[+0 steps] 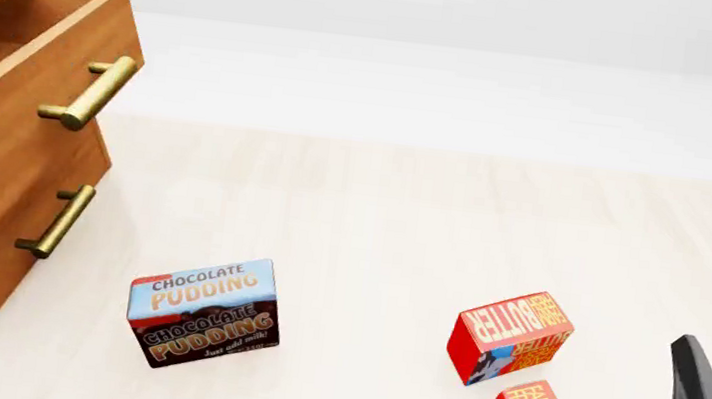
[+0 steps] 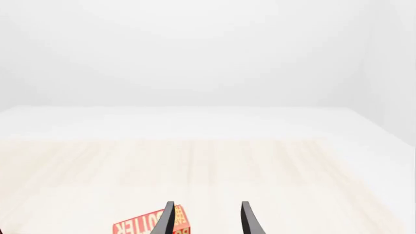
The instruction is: Put the bowl in the top drawer of the cabinet.
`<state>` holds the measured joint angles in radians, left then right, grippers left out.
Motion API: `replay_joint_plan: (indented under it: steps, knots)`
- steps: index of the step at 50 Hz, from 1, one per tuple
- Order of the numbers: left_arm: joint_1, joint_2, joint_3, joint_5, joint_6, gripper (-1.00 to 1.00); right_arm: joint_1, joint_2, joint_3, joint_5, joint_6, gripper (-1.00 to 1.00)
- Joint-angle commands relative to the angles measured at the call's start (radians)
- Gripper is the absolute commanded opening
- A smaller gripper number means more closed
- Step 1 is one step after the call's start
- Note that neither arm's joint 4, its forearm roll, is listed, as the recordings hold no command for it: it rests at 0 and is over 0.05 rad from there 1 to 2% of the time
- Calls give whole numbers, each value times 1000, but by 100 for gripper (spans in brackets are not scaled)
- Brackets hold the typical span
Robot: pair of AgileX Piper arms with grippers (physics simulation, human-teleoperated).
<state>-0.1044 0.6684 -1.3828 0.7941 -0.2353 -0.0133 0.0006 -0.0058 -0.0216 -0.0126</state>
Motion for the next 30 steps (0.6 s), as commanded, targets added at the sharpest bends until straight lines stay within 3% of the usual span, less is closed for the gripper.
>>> replay_joint_plan:
  steps: [1, 24, 26, 30]
  knots:
    - [84, 15, -26, -6, -43, -100, 0, 0, 0, 1, -2, 100]
    - [215, 41, -25, -30, -154, -100, -5, 0, 0, 1, -2, 100]
    - [217, 28, -3, -45, -206, -100, -5, 0, 0, 1, -1, 100]
    - [240, 38, -10, -45, -174, -100, -8, 0, 0, -1, -2, 100]
